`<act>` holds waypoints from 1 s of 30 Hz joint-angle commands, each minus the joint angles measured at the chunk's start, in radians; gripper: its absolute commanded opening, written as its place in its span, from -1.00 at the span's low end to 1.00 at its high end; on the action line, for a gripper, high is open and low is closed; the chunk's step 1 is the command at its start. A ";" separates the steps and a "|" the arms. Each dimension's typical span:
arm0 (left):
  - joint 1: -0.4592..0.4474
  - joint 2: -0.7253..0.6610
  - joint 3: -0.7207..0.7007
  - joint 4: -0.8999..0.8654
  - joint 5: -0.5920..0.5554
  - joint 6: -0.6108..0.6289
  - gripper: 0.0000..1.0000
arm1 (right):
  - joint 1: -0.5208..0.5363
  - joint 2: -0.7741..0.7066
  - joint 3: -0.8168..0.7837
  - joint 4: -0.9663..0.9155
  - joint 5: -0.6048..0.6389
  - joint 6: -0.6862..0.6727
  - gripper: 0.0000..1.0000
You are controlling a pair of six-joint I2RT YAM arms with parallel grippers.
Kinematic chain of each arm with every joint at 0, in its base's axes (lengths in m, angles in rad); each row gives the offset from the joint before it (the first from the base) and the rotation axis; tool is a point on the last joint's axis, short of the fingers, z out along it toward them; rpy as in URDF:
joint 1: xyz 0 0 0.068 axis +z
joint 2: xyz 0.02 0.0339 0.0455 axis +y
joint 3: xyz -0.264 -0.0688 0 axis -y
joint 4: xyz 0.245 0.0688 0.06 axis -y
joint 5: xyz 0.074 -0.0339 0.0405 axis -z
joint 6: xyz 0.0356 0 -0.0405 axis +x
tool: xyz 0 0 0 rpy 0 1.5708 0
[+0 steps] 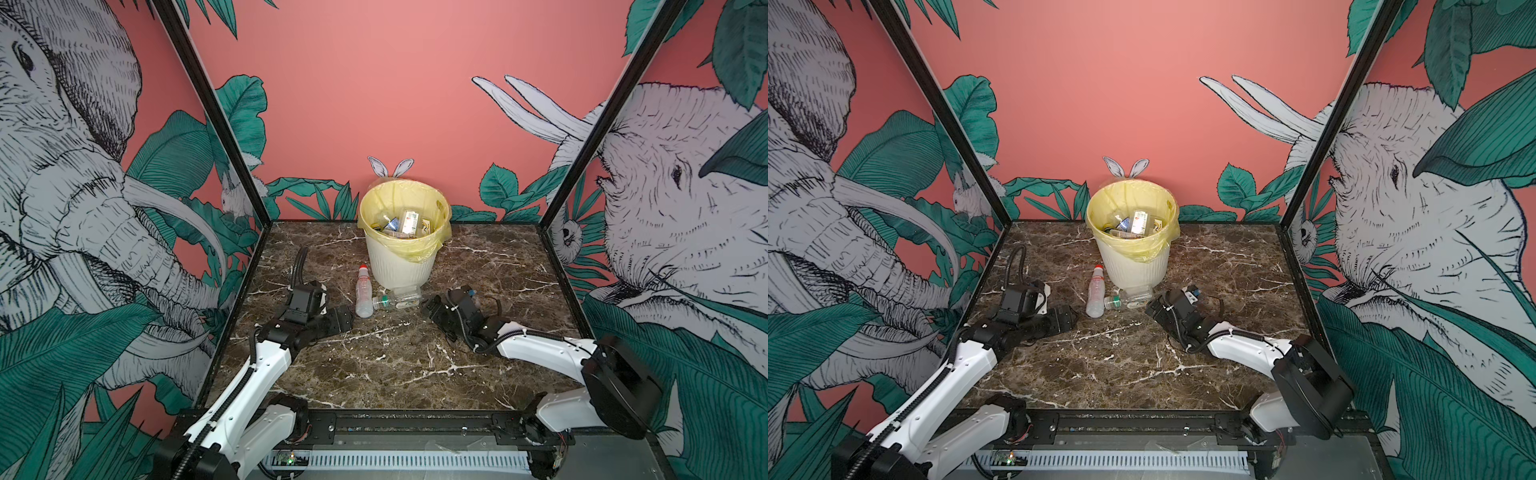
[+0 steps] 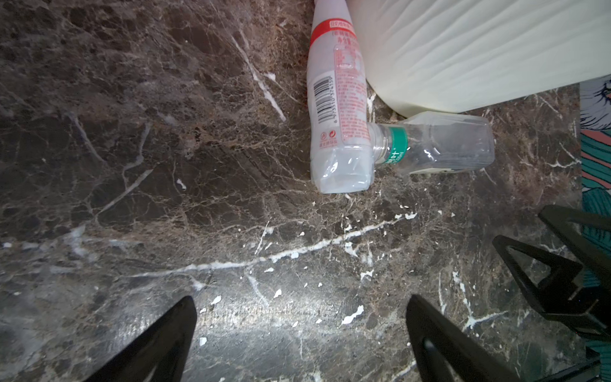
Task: Throw the plastic bottles in the bin
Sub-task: Pick up the plastic bottle from the center of the table.
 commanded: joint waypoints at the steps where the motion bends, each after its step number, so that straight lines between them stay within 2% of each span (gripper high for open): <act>1: 0.008 -0.031 -0.019 -0.009 -0.025 0.005 0.99 | 0.016 0.020 0.046 0.065 0.084 0.148 0.98; 20: 0.009 -0.022 -0.007 -0.037 -0.017 0.006 0.99 | 0.050 0.268 0.171 0.203 0.121 0.262 0.94; 26: 0.008 -0.028 -0.010 -0.051 -0.015 0.000 0.99 | 0.054 0.344 0.059 0.523 0.181 0.302 0.89; 30: 0.008 -0.029 -0.016 -0.057 -0.036 0.002 0.99 | 0.055 0.393 0.080 0.553 0.158 0.299 0.90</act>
